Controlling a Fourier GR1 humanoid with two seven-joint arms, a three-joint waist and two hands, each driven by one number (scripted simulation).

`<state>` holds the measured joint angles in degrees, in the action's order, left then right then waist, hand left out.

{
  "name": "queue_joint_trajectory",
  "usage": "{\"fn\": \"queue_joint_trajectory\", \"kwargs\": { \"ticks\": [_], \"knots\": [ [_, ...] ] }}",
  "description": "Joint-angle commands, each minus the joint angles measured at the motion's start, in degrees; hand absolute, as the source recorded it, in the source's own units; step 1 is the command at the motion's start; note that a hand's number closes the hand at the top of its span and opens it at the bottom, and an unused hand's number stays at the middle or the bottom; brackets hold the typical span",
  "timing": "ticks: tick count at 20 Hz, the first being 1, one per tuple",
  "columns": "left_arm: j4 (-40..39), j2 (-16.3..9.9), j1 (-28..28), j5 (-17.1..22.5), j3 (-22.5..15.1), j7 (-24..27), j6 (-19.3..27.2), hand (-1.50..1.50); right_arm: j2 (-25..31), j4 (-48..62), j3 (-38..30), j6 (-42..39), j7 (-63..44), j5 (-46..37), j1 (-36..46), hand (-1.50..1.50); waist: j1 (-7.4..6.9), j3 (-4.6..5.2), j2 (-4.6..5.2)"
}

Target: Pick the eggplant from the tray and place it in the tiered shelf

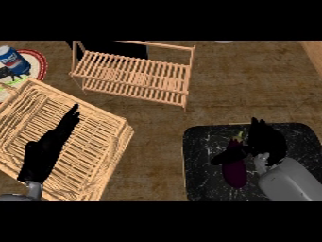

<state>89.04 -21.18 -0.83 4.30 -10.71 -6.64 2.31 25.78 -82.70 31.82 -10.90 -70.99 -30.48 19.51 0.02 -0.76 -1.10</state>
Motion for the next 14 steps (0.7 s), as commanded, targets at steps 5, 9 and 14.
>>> {"fn": "queue_joint_trajectory", "kwargs": {
  "ticks": [5,9,14],
  "knots": [
    [-3.4,2.4,3.1,0.3,-1.0,1.3,-0.2,0.00,-4.1,5.5,-0.6,-2.6,-12.7,-3.8,1.3,-1.50,-0.34,0.92,1.13],
    [-6.9,3.0,1.5,0.5,0.0,2.6,-0.4,0.00,-2.0,6.4,-1.5,-4.8,-5.4,-3.6,-0.3,1.50,0.37,0.92,1.35],
    [-5.3,3.7,3.5,-0.5,-0.6,2.2,0.3,0.00,-5.3,7.3,-1.3,-2.6,-3.9,-6.5,0.5,1.50,-0.26,0.86,1.23]
  ]
}}
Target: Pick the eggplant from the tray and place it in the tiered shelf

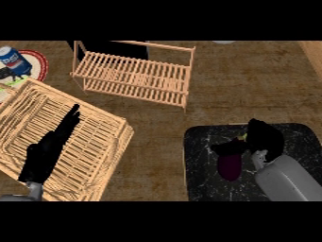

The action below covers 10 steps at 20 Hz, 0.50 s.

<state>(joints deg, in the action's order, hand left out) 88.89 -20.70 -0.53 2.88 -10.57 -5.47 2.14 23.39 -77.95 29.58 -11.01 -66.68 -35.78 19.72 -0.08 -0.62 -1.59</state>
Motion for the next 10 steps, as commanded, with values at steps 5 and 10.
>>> {"fn": "queue_joint_trajectory", "kwargs": {
  "ticks": [5,10],
  "knots": [
    [-5.4,2.4,0.6,1.0,-0.1,-0.6,-0.6,0.00,-4.0,3.5,1.5,-1.3,-9.0,-6.7,0.9,1.50,-0.01,0.71,1.72],
    [-4.2,2.0,0.4,1.1,0.7,-1.4,-0.4,0.00,-15.1,-5.7,6.4,3.5,-14.0,-13.1,0.0,1.50,0.28,0.72,1.34]
  ]
}}
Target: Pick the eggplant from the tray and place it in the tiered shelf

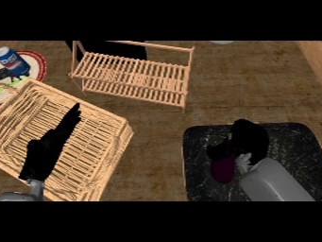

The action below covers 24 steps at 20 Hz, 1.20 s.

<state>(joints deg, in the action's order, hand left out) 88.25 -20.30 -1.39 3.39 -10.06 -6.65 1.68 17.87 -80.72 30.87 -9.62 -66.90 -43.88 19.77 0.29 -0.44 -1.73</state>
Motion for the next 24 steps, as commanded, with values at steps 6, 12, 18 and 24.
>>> {"fn": "queue_joint_trajectory", "kwargs": {
  "ticks": [6,12,18,24],
  "knots": [
    [-4.6,2.8,3.5,-0.5,-1.4,1.9,1.1,0.00,-17.5,-9.4,15.1,8.9,-18.2,-11.8,-1.6,1.50,-0.19,0.64,1.20],
    [-3.9,2.6,3.5,0.6,-1.1,0.2,0.4,0.00,-17.7,-15.2,13.5,5.9,-18.3,-21.1,1.2,1.50,1.31,0.76,0.73],
    [-2.7,1.5,3.4,0.5,0.2,-0.5,0.9,0.00,-17.8,-23.8,9.8,4.2,-18.3,-30.6,8.8,1.50,0.98,0.71,0.63],
    [-4.3,2.9,1.8,0.3,-1.2,0.0,0.6,0.00,-17.8,-27.4,4.9,0.9,-18.3,-33.6,16.4,1.50,0.61,0.76,1.07]
  ]
}}
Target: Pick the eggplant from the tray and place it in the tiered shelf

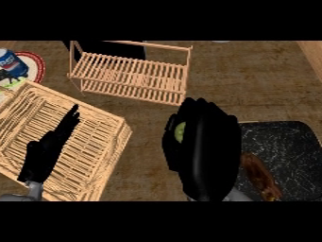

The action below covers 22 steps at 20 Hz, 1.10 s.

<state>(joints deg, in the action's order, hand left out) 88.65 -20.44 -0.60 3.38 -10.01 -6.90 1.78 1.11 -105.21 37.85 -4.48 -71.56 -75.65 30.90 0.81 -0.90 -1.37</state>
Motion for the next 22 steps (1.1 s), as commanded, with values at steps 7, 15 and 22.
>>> {"fn": "queue_joint_trajectory", "kwargs": {
  "ticks": [7,15,22],
  "knots": [
    [-4.5,2.2,0.6,0.2,-1.4,0.8,-0.7,0.00,-1.1,5.9,-12.2,-8.1,-13.7,-0.4,18.0,1.50,-2.21,1.22,1.37],
    [-4.8,2.2,0.5,0.7,-1.4,1.4,-1.7,0.00,-1.1,23.5,-25.4,-4.8,-7.0,1.0,31.1,1.50,-3.56,1.12,2.03],
    [-5.3,3.8,-2.5,-0.2,-1.9,-0.3,-0.6,0.00,-1.1,42.3,-34.1,1.4,3.3,2.7,38.6,1.50,-3.83,1.06,2.68]
  ]
}}
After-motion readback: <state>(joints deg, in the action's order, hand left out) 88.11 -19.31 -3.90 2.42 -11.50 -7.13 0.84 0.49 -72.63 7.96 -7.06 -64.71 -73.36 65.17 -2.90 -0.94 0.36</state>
